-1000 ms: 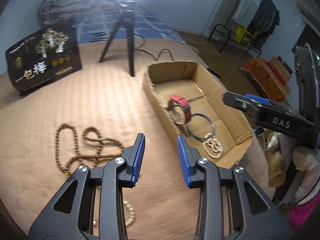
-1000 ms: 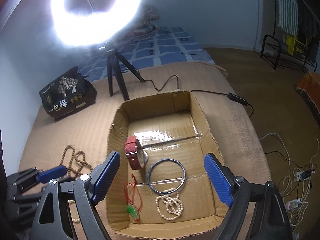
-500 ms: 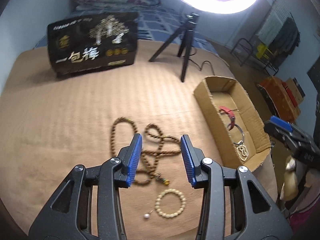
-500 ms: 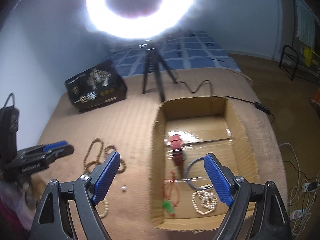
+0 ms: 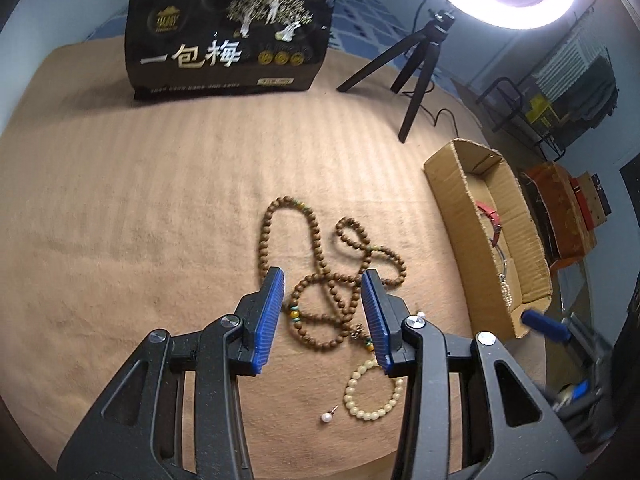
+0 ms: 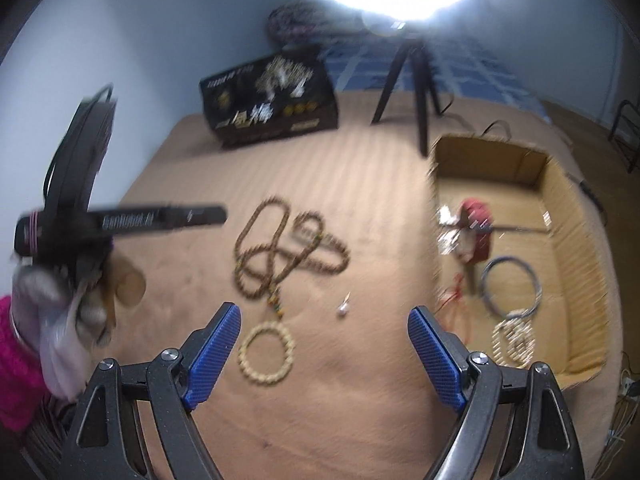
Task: Organize jewelry
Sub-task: 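Move both tools back toward the wooden bead necklace and yellow bracelet, then grasp the wooden bead necklace with the left tool while the right tool grasps the yellow bracelet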
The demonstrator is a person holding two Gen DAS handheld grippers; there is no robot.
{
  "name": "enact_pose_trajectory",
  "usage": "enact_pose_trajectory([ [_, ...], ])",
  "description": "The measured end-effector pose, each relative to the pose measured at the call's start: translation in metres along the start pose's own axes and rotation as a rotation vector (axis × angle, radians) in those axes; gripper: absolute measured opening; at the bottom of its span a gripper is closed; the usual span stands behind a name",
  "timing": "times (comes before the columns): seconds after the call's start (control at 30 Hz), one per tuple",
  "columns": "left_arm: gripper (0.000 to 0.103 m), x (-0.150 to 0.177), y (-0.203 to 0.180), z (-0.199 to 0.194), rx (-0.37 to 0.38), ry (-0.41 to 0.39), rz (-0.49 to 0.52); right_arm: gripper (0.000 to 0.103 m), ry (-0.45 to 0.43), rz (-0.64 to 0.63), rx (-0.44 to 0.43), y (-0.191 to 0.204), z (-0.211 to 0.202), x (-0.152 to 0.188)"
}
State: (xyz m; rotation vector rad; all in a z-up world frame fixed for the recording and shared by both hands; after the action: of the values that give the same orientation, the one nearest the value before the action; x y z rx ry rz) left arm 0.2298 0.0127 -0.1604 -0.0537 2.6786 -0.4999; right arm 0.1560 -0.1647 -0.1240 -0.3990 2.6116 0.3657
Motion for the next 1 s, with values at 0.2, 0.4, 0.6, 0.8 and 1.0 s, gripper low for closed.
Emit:
enact_pose_trajectory([
  [0.2,0.042,0.004,0.012,0.012,0.002,0.041,-0.044,0.085,0.091,-0.040,-0.020,0.019,0.027,0.022],
  [0.4,0.052,0.009,0.020,0.028,0.007,0.083,-0.078,0.073,0.161,-0.061,-0.038,0.032,0.051,0.034],
  [0.6,0.052,0.013,0.025,0.046,0.013,0.120,-0.122,0.060,0.204,-0.024,-0.047,0.028,0.068,0.042],
  [0.8,0.052,0.011,0.024,0.061,0.022,0.135,-0.151,0.053,0.212,-0.001,-0.037,0.023,0.078,0.042],
  [1.0,0.052,0.009,0.019,0.070,0.024,0.145,-0.145,0.051,0.213,-0.016,-0.035,0.023,0.081,0.042],
])
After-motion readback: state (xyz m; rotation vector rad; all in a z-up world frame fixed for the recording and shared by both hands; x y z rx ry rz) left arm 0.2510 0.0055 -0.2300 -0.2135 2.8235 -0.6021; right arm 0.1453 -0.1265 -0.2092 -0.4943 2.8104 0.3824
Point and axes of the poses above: each gripper's, at about its wrist camera, not at the fingertips, and z roughly the way its jaws point, y to its left, x to its underside, the point moved 4 cm from there along z, roughly the way its jaws point, and after that the axes turned 1 degree about -z, right-handed, at the moved point
